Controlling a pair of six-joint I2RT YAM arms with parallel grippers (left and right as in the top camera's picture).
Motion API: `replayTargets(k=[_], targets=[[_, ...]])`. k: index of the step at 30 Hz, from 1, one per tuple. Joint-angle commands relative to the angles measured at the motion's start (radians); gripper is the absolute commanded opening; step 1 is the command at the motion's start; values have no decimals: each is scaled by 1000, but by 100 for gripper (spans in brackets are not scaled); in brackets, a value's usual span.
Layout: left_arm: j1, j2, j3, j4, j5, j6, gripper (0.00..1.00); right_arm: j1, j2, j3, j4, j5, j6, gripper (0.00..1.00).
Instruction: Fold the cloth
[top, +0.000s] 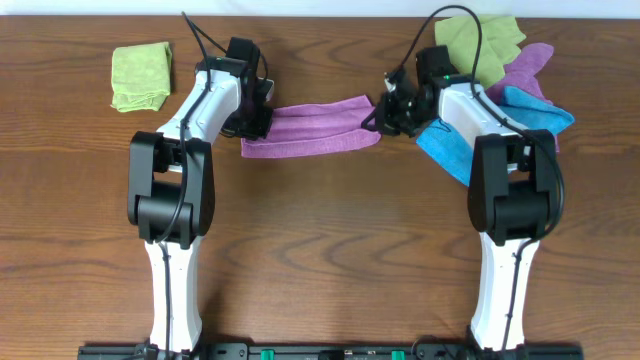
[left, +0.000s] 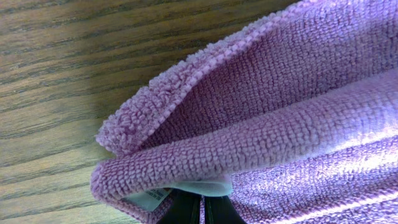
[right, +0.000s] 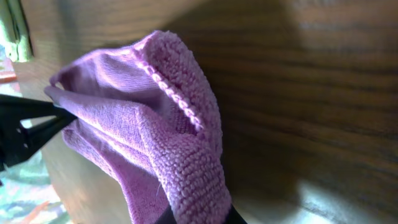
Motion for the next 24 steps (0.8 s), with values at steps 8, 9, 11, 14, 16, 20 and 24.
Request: replayTargets(k=[8,9,11,14,16,20,24], targets=[[8,30,-14,-4,74,-82,6,163,-110,153,-134,339,7,1],[8,30,-14,-1,93,-82,6,187,-110,158,-134,361,7,2],[8,30,-14,1,120,-83,6,241,-110,159,-117,409,8,2],[8,30,-14,1,126,-101,6,314,-110,159,-76,490,11,2],[10,29,-14,4,145,-116,6,348,-110,159,-59,516,11,1],[23,19,-11,8,240,-115,6,370,-110,159,-58,577,34,1],[29,-21,-11,-9,229,-103,6,356,-110,159,-68,587,63,1]])
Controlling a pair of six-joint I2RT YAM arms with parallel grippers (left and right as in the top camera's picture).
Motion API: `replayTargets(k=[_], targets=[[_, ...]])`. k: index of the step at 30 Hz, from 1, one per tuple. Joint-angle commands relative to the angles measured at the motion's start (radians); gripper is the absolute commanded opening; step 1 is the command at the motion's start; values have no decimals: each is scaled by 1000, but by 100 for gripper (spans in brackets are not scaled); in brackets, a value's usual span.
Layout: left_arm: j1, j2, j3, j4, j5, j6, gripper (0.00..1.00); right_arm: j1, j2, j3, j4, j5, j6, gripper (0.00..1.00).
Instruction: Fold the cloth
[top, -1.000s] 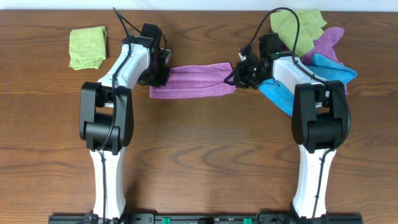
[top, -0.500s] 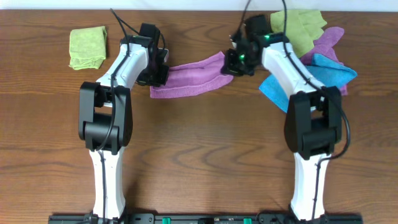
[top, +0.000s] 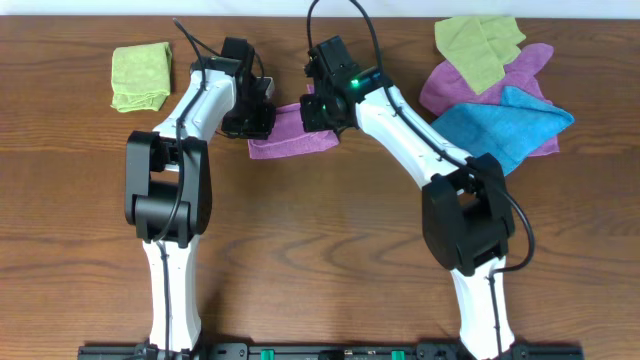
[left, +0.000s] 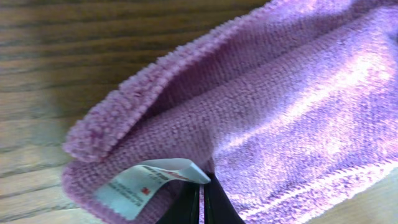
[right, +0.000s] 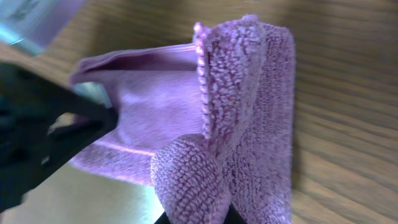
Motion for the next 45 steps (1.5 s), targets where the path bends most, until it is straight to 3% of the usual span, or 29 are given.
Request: replayTargets(k=[1,12,15,22,32,45], targets=[[9,-35,-10,-19,25,0,6,-21,-21,15,-8,46,36,2],[17,-122,-10,-19,-7,4,6,-34,-21,16,-3,51,36,1],[40,-200,-10,-24,-89,4,6,-36,-21,24,-3,51,36,1],[148,-465,-10,-30,-90,8,6,-8,-20,59,62,97,23,2],[291,-660,-10,-49,45,8,6,86,18,59,160,99,-89,2],[458,-687,-10,-52,200,8,6,142,83,59,153,88,-175,1]])
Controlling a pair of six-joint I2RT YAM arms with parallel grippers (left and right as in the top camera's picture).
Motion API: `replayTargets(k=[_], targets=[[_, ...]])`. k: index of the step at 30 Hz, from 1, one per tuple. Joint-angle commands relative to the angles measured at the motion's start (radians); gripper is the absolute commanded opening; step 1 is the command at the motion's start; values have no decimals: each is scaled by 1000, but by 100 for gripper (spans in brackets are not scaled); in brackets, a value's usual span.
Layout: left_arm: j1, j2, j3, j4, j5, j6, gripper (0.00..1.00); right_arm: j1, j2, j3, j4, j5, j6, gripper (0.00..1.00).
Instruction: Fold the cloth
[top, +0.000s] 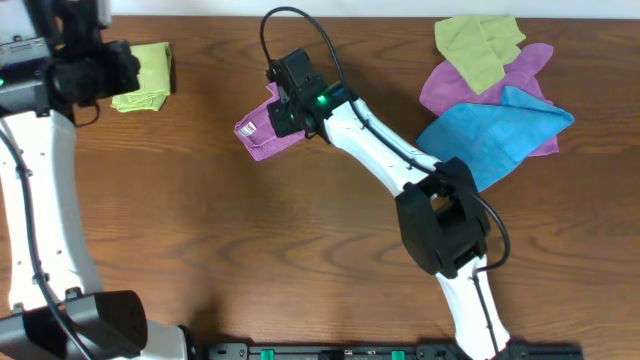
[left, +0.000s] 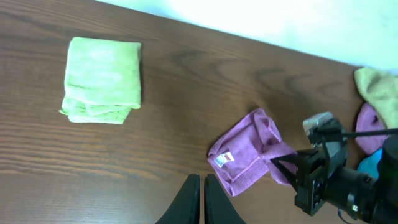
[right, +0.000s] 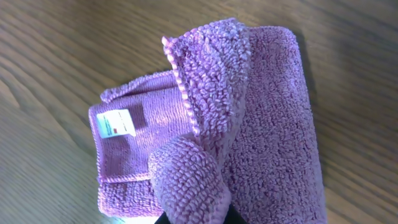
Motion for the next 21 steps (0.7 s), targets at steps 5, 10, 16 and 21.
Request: replayTargets(k=[5,10,16,21], targets=[[23,-28,-4,-3,65,16,6,28,34,20,3,-7,-43,1],[24,-28,-4,-3,62,16,6,37,48,20,0,-20,-47,1],[24,-28,-4,-3,62,23,6,48,56,20,1,-20,-50,1],[24,-28,-4,-2,58,23,6,59,56,20,5,-20,-50,1]])
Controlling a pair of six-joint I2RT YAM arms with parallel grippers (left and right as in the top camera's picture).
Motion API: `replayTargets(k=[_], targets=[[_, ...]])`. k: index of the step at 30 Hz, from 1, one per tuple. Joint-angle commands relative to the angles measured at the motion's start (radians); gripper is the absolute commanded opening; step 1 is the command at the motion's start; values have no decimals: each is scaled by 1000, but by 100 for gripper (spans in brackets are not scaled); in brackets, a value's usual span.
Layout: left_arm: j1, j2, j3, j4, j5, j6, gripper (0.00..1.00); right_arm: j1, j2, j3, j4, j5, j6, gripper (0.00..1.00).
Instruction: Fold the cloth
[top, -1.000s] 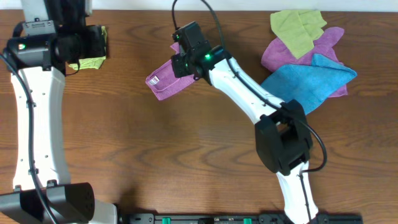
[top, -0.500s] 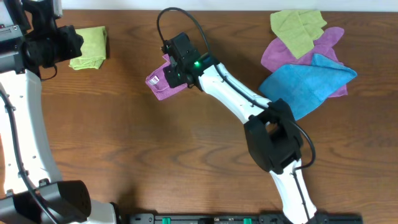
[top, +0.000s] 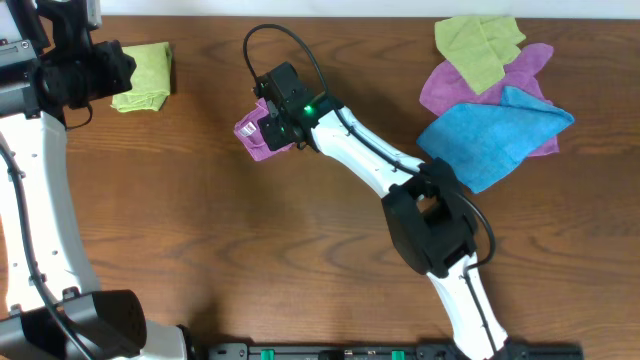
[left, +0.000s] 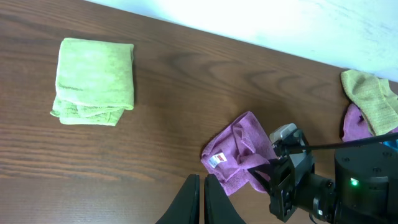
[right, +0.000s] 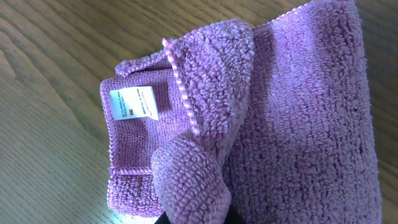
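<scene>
The purple cloth (top: 254, 131) lies bunched in a small folded bundle on the wooden table, its white label (right: 135, 103) facing up. My right gripper (top: 279, 122) sits over the bundle's right side, shut on a thick fold of the cloth (right: 189, 180) that hides its fingertips. In the left wrist view the same purple cloth (left: 235, 151) lies below centre with the right arm beside it. My left gripper (left: 201, 186) hangs high above the table, far left of the cloth, its fingers shut with nothing between them.
A folded green cloth (top: 143, 73) lies at the back left, also in the left wrist view as the green cloth (left: 93, 81). At the back right lies a pile: green cloth (top: 478, 42), purple cloth (top: 470, 88), blue cloth (top: 492, 135).
My right gripper has shifted a little left with the fold, laying more of the cloth over the bundle. The left arm has barely moved.
At first both grippers held the ends of the purple cloth stretched between them. Then the right gripper had brought its end over beside the left. After that the left gripper had let go and stood high at the far left, and the right still holds the bundle.
</scene>
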Motion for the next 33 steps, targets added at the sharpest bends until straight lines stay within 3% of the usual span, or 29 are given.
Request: replayTargets(k=[1,16,17,18,19,25,33], targets=[[3,-27,-4,-2,7,18,6,22,12,19,5,-8,-15,1],[3,-27,-4,-2,7,18,6,26,12,19,43,-8,-14,2],[3,-27,-4,-2,7,18,6,26,12,19,43,-8,-14,21],[3,-27,-4,-2,7,19,6,27,12,19,43,-17,-14,56],[3,-27,-4,-2,6,19,6,29,12,19,43,-43,-14,64],[6,-26,-4,4,-51,26,6,40,8,19,55,-403,-14,72],[7,-11,-5,1,-86,49,6,-43,-44,21,39,-398,-14,70]])
